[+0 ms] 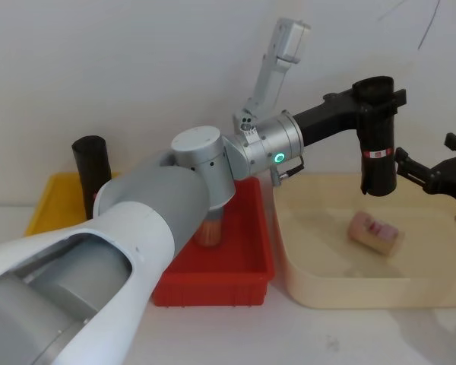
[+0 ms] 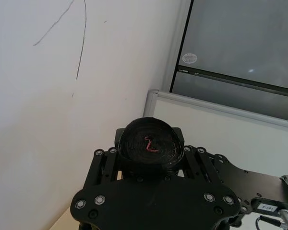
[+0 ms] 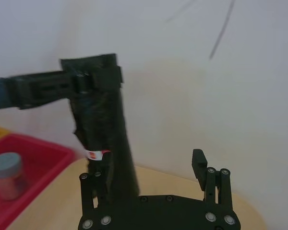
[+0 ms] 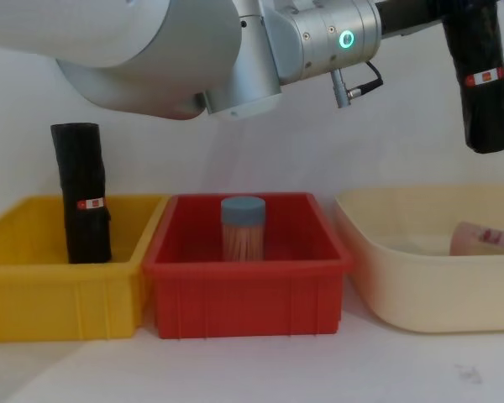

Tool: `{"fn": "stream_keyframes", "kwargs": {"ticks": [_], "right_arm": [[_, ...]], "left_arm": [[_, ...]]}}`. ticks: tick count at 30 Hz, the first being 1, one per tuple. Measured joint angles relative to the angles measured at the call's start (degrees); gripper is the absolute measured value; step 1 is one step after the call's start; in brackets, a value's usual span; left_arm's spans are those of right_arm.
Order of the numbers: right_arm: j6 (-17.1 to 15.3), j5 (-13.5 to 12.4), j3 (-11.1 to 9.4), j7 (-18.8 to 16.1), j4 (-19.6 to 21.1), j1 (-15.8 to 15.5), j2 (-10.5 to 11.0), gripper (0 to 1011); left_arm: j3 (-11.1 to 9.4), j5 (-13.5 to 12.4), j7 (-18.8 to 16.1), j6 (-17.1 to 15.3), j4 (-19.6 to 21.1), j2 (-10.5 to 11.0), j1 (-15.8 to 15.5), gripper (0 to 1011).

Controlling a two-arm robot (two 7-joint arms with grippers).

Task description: Pick up the garbage bag with the one hand and transfer it to the other hand.

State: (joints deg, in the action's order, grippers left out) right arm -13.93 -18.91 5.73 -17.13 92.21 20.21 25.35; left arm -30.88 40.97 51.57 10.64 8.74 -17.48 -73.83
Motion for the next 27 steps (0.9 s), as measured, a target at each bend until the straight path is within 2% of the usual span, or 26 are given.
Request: {"fn": "stream_keyframes", "kwargs": {"ticks": [4, 9, 12, 13, 14, 17, 23, 27], "right_arm": [[-0.33, -1.44, 0.09, -2.32, 0.03, 0.46, 0.73, 999], [-1.18, -4.09, 0.46, -7.52, -0.26, 1.63, 2.31, 999], [-1.37, -4.66, 0.56, -8.71, -0.40, 1.89, 2.63, 999], [-1.71, -5.58, 0.88, -10.63, -0.76, 2.50, 3.32, 999], [-1.71, -5.58, 0.88, -10.63, -0.76, 2.50, 3.32, 999], [-2.41, -6.96, 1.54, -14.14, -1.66, 3.65, 4.36, 999], [-2.99, -7.93, 3.25, -18.62, -3.61, 5.92, 5.81, 999], [-3.04, -7.96, 4.14, -19.77, -4.72, 7.06, 6.23, 999]], "left_arm": [[-0.05, 0.10, 0.16, 0.15, -0.38, -0.12, -0.18, 542], [-0.11, 0.24, 0.37, 0.32, -0.88, -0.26, -0.40, 542], [-0.12, 0.26, 0.41, 0.34, -0.97, -0.29, -0.43, 542], [-0.13, 0.27, 0.43, 0.36, -1.05, -0.32, -0.45, 542], [-0.14, 0.28, 0.45, 0.37, -1.09, -0.33, -0.47, 542], [-0.16, 0.31, 0.51, 0.41, -1.23, -0.36, -0.54, 542], [-0.20, 0.36, 0.58, 0.47, -1.41, -0.41, -0.61, 542], [-0.21, 0.38, 0.60, 0.49, -1.46, -0.42, -0.62, 542]]}}
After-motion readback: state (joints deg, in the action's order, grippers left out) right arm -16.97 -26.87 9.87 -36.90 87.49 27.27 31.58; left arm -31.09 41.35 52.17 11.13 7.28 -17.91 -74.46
